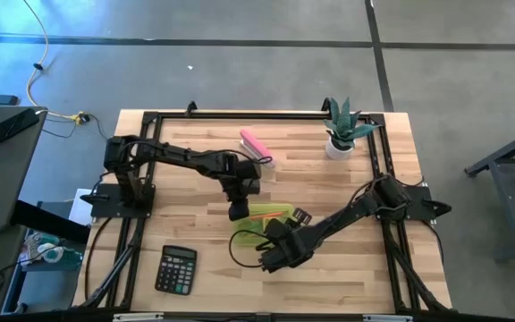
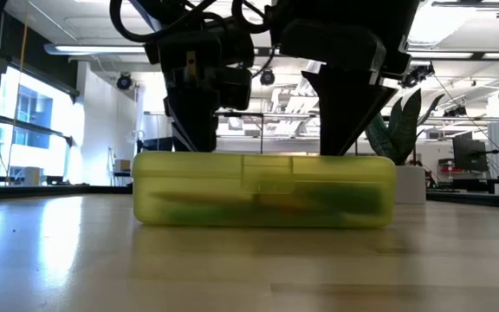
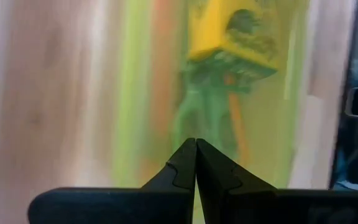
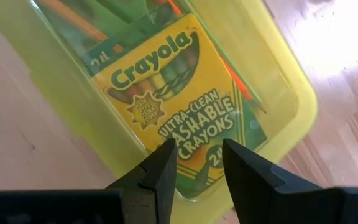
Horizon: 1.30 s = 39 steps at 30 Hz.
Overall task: Pack school essentials
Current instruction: Close the yellow supply box, then return to Home Position
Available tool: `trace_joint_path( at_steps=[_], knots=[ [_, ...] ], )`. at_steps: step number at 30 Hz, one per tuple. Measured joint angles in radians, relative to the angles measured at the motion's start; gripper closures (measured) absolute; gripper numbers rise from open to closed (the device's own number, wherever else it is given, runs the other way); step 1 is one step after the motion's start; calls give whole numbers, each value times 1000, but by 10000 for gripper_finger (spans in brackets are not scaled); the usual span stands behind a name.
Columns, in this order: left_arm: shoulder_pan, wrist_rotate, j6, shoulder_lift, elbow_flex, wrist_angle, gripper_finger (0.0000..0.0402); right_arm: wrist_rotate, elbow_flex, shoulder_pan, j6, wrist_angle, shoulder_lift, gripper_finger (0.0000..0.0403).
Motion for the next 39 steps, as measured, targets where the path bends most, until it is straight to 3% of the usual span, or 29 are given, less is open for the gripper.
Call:
trace_joint_path(
  at_steps=[9,23,29,33,39],
  knots=[
    [52,-126,44,-87,21,-110,401,13,0,0,-32,-26,-1,279],
    [98,-132,61,-308,24,-151,401,32,0,-13,-114,-40,-17,279],
    [73,-208,69,-442,14,-170,401,86,1,-9,-129,-44,-66,279],
    [38,-243,64,-540,-51,-117,401,136,1,-5,-188,-54,-108,279],
    [-8,-246,8,-678,-237,93,401,262,1,-20,-279,-159,-203,279]
  ],
)
